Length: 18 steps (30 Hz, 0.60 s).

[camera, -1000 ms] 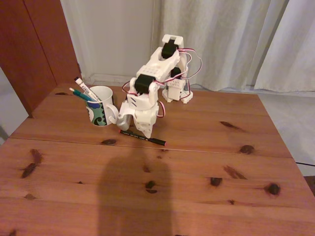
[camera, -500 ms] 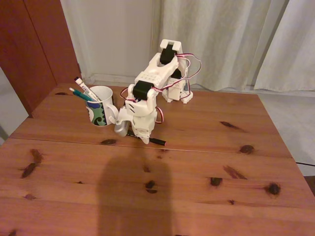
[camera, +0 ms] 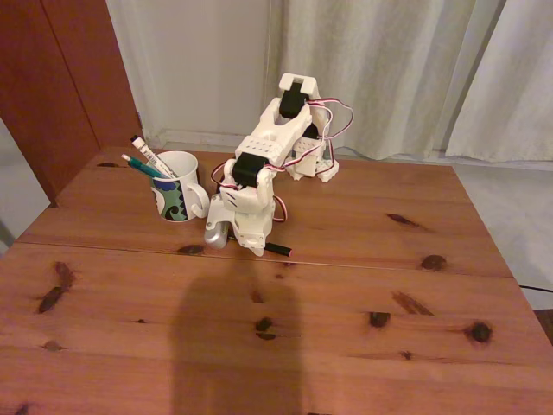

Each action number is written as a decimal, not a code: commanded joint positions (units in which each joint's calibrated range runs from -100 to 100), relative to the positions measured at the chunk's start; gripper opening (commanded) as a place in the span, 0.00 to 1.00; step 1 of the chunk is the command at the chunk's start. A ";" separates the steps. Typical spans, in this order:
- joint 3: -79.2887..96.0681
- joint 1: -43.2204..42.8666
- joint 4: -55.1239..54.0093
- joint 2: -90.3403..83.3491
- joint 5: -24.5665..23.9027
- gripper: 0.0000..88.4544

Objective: Clean up the desk and place the pens and markers into the cup

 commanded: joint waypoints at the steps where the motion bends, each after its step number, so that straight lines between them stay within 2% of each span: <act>1: -0.56 0.22 -0.40 -0.85 1.43 0.17; 3: 1.34 0.78 -0.40 -0.93 2.48 0.13; 6: 2.69 1.26 -0.40 -1.01 3.32 0.01; 18: 2.69 2.15 -2.72 -1.09 3.32 0.01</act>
